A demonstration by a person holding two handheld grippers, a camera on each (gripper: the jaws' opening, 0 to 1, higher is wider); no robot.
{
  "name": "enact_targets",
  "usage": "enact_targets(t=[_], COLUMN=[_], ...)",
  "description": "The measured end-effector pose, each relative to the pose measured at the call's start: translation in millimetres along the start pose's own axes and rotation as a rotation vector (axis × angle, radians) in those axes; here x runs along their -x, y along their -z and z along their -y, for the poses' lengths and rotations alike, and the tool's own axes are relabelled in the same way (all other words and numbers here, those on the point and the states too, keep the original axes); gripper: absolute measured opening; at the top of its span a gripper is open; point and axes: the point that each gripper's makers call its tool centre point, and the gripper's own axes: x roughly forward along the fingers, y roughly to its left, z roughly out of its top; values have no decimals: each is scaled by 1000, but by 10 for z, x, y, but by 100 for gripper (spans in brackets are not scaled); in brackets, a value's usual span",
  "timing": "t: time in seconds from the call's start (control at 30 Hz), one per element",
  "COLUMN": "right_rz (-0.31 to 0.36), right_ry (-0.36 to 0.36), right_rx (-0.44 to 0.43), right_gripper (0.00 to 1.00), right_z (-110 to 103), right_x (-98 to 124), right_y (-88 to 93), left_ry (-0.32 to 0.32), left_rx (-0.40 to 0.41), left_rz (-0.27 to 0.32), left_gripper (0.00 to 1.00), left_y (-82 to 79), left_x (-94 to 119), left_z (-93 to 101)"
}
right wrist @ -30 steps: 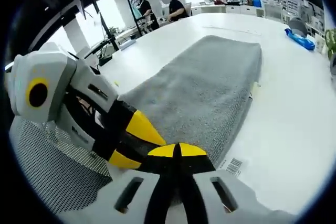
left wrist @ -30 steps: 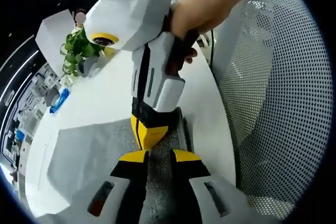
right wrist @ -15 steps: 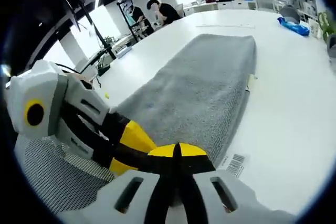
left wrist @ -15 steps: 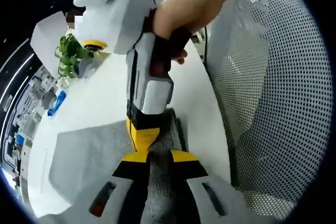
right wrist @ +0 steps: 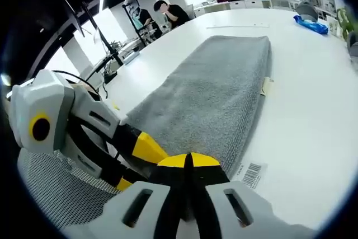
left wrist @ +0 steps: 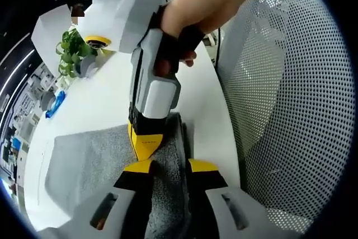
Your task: Fold the towel on the table until its edges align and the towel forms a compact rectangular stack.
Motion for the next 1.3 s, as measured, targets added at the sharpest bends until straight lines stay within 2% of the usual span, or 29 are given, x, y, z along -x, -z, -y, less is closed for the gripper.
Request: enact_targets(t=[0.07, 0.17, 0.3, 0.33, 0.37, 0.4, 0.43, 0.47, 0.57, 0.6, 0.67, 0.77, 0.87, 0.93, 1.0, 1.07, 1.13, 1.27, 1.3], right_rz=[4, 3, 5, 17, 41, 81, 95, 119, 120, 95, 43, -19, -54, -105, -199, -253, -306, -308, -309], right_ry=[-11, -23, -33, -20, 11, 60, 104, 167, 217, 216, 220, 228, 135, 86, 54, 58, 79, 76, 69], right_rx=[-27, -49, -9, 40, 77, 172, 227, 339, 523, 607, 686, 845, 948, 1077, 1181, 1232, 1246, 1247, 1256], right_gripper=[0, 0, 0, 0, 0, 0, 0, 0, 0, 0, 0, 5, 18, 22, 26, 31, 31, 28, 21], right_z=[-9, -27, -57, -32, 10, 64, 112, 162, 132, 106, 101, 112, -66, -175, -204, -154, -47, 3, 8], right_x=[4, 19, 79, 121, 163, 242, 298, 389, 503, 529, 566, 597, 565, 552, 510, 441, 392, 321, 313], right_y=[-2, -3, -50, -101, -169, -298, -366, -483, -577, -548, -464, -402, -306, -197, -28, 86, 177, 206, 198], left_ry=[10, 15, -9, -9, -4, 0, -3, -3, -4, -3, 4, 11, 16, 20, 29, 40, 48, 55, 58], left_rx=[66, 113, 147, 228, 251, 285, 296, 314, 429, 481, 575, 639, 657, 673, 701, 759, 785, 812, 821], left_rz=[11, 33, 29, 32, 36, 45, 49, 54, 84, 102, 125, 135, 130, 124, 125, 128, 132, 139, 141], left_gripper=[23, 20, 12, 11, 11, 10, 10, 10, 10, 10, 10, 9, 9, 9, 9, 9, 9, 9, 9], left_y=[8, 17, 29, 27, 25, 28, 29, 29, 8, -1, -3, 12, 15, 26, 35, 56, 62, 60, 61], left_x=[-9, -26, -46, -41, -38, -36, -29, -21, 11, 28, 52, 64, 52, 39, 35, 27, 31, 39, 36], left_z=[-9, -32, -94, -106, -113, -126, -143, -155, -208, -232, -259, -289, -287, -281, -283, -281, -282, -281, -278])
